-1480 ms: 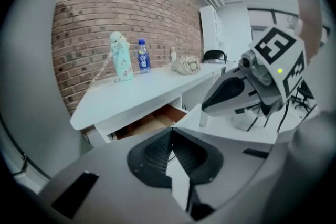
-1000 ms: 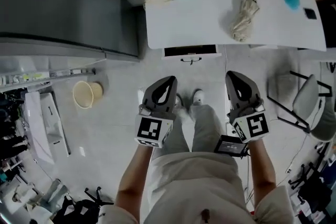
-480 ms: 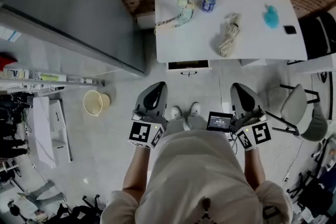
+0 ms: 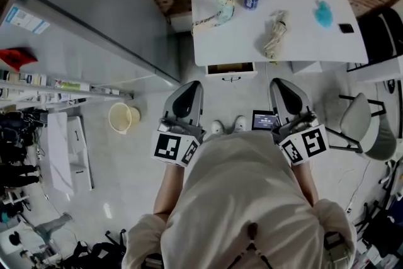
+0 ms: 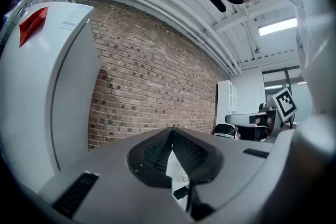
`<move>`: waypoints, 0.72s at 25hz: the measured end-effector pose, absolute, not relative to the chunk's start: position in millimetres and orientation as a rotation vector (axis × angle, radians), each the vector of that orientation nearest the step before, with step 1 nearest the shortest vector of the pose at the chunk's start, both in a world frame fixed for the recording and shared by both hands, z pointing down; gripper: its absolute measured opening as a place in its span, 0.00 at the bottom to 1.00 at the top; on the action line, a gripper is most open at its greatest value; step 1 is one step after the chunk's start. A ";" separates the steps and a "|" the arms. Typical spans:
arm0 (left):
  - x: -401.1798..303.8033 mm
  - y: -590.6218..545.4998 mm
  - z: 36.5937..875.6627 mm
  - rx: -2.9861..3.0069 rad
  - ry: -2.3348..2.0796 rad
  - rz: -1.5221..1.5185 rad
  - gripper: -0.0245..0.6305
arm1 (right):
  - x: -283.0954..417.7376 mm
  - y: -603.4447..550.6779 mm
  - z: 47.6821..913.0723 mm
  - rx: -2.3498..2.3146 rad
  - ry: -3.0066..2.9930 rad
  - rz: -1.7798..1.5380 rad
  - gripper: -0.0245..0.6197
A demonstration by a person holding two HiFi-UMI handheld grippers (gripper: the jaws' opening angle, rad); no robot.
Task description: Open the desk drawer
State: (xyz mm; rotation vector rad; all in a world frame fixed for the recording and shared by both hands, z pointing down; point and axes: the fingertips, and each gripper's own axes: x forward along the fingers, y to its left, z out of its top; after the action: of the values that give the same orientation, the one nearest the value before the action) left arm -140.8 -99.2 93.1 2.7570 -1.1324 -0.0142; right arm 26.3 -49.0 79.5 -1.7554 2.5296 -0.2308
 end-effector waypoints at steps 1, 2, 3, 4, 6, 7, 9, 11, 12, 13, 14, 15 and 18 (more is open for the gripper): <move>-141.4 -97.9 91.8 2.756 -1.131 -0.019 0.05 | 25.4 -47.2 79.5 -1.758 2.529 -0.235 0.08; -142.0 -97.5 91.3 2.754 -1.132 -0.020 0.05 | 24.3 -46.1 80.8 -1.761 2.528 -0.243 0.08; -142.2 -98.2 91.4 2.752 -1.134 -0.018 0.05 | 23.8 -45.5 82.8 -1.764 2.525 -0.256 0.08; -141.5 -99.4 91.2 2.750 -1.137 -0.016 0.05 | 24.5 -45.4 85.1 -1.766 2.519 -0.273 0.08; -137.4 -100.5 88.7 2.757 -1.132 -0.020 0.05 | 29.2 -45.4 87.5 -1.769 2.500 -0.298 0.08; -134.9 -99.9 86.6 2.765 -1.129 -0.024 0.05 | 32.3 -45.2 87.3 -1.772 2.495 -0.300 0.08; -131.2 -98.4 83.1 2.775 -1.129 -0.027 0.05 | 37.8 -44.9 86.1 -1.778 2.496 -0.289 0.08; -129.9 -97.9 81.0 2.774 -1.131 -0.027 0.05 | 41.5 -45.3 85.7 -1.786 2.500 -0.275 0.08; -129.9 -97.7 80.9 2.770 -1.130 -0.028 0.05 | 42.7 -45.3 86.0 -1.790 2.500 -0.271 0.08; -129.8 -97.3 81.4 2.767 -1.129 -0.027 0.05 | 43.8 -45.2 86.7 -1.795 2.499 -0.268 0.08; -129.5 -96.7 82.7 2.765 -1.128 -0.025 0.05 | 44.7 -44.8 87.9 -1.799 2.497 -0.268 0.08; -128.8 -96.0 84.4 2.764 -1.127 -0.020 0.05 | 45.6 -44.1 89.6 -1.802 2.497 -0.272 0.08; -124.4 -94.8 88.2 2.761 -1.122 -0.009 0.05 | 48.5 -42.5 93.7 -1.800 2.494 -0.290 0.08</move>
State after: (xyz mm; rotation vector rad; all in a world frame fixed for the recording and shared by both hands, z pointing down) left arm -124.4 -94.8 88.2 2.7612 -1.1223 -0.0089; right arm 48.5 -42.5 93.7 -1.7998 2.4942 -0.2904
